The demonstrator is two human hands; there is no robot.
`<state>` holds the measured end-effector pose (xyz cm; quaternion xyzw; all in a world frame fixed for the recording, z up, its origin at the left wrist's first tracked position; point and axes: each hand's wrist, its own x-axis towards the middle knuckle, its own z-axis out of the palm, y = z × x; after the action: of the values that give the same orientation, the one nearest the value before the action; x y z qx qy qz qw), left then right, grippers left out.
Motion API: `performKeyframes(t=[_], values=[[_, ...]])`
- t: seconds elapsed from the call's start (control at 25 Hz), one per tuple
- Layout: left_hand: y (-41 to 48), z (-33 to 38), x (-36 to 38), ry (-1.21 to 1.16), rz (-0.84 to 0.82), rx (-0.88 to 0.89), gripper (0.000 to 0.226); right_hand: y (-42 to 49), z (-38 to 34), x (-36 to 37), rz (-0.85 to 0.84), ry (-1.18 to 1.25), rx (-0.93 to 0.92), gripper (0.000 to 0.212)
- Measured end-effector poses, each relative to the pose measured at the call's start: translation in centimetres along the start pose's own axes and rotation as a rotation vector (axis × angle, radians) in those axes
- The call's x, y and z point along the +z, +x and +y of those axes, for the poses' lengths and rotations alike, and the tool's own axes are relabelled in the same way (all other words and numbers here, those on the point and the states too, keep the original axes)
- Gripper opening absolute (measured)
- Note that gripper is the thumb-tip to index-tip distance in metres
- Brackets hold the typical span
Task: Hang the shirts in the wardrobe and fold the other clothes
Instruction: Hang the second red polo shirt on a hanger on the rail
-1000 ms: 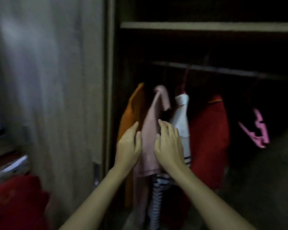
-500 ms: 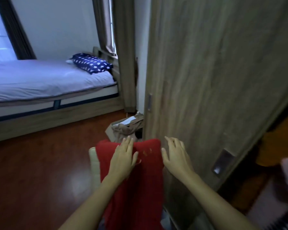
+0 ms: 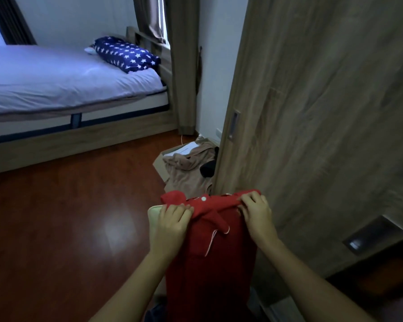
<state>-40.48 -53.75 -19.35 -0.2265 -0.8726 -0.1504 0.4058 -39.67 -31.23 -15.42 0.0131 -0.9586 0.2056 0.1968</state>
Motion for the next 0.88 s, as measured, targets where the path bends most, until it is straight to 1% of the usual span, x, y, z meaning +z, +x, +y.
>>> performKeyframes(t=[0.04, 0.08, 0.12, 0.16, 0.24, 0.28, 0.36, 0.4, 0.44, 0.52, 0.56, 0.6, 0.64, 0.68, 0.72, 0.8, 0.84, 0.88], values=[[-0.4, 0.4, -0.8, 0.013, 0.037, 0.016, 0.014, -0.4, -0.1, 0.1, 0.063, 0.024, -0.044, 0.015], [-0.9, 0.8, -1.7, 0.044, 0.053, 0.031, 0.011, -1.1, -0.2, 0.1, 0.089, 0.043, -0.077, 0.015], [-1.6, 1.1, -2.7, 0.056, 0.036, 0.036, 0.007, -2.1, -0.3, 0.1, 0.103, 0.064, -0.103, 0.017], [-2.2, 1.3, -3.5, 0.044, 0.005, 0.019, 0.01, -3.3, -0.3, 0.1, 0.115, 0.085, -0.125, 0.019], [-2.4, 1.5, -4.6, -0.03, -0.067, -0.087, 0.029, -5.2, -0.1, 0.3, 0.122, 0.102, -0.149, 0.019], [-1.4, 1.6, -4.9, -0.055, -0.086, -0.151, 0.035, -5.8, 0.1, 0.5, 0.114, 0.111, -0.147, 0.02], [1.9, 1.6, -4.7, -0.021, -0.136, -0.282, 0.039, -6.5, 0.7, 1.1, 0.092, 0.124, -0.126, 0.02], [4.0, 1.3, -4.2, 0.019, -0.21, -0.359, 0.042, -6.6, 0.9, 1.3, 0.084, 0.122, -0.126, 0.019], [6.0, 0.5, -3.6, 0.052, -0.342, -0.438, 0.048, -6.7, 0.9, 1.4, 0.069, 0.122, -0.131, 0.019], [9.1, -1.7, -2.0, 0.091, -0.737, -0.591, 0.061, -6.8, 0.8, 1.6, 0.043, 0.117, -0.135, 0.018], [10.2, -2.7, -1.4, 0.059, -0.961, -0.659, 0.07, -6.9, 0.9, 1.7, 0.034, 0.108, -0.131, 0.018], [10.6, -3.4, -0.8, -0.024, -1.171, -0.714, 0.077, -7.0, 0.9, 1.7, 0.024, 0.102, -0.125, 0.018], [10.5, -3.8, -0.4, -0.135, -1.297, -0.761, 0.08, -7.0, 0.9, 1.8, 0.008, 0.096, -0.117, 0.019], [10.3, -4.0, -0.2, -0.227, -1.297, -0.778, 0.079, -6.8, 0.8, 1.7, -0.014, 0.087, -0.115, 0.019], [9.9, -4.2, 0.0, -0.29, -1.18, -0.776, 0.074, -6.5, 0.7, 1.6, -0.042, 0.085, -0.112, 0.021], [9.0, -4.0, -0.1, -0.36, -0.754, -0.72, 0.058, -5.7, 0.0, 1.2, -0.112, 0.095, -0.09, 0.03], [8.5, -3.5, -0.4, -0.39, -0.574, -0.674, 0.054, -5.3, -0.6, 1.0, -0.129, 0.112, -0.063, 0.038], [8.2, -3.2, -0.7, -0.421, -0.445, -0.642, 0.052, -4.5, -1.3, 0.8, -0.096, 0.15, -0.013, 0.043]])
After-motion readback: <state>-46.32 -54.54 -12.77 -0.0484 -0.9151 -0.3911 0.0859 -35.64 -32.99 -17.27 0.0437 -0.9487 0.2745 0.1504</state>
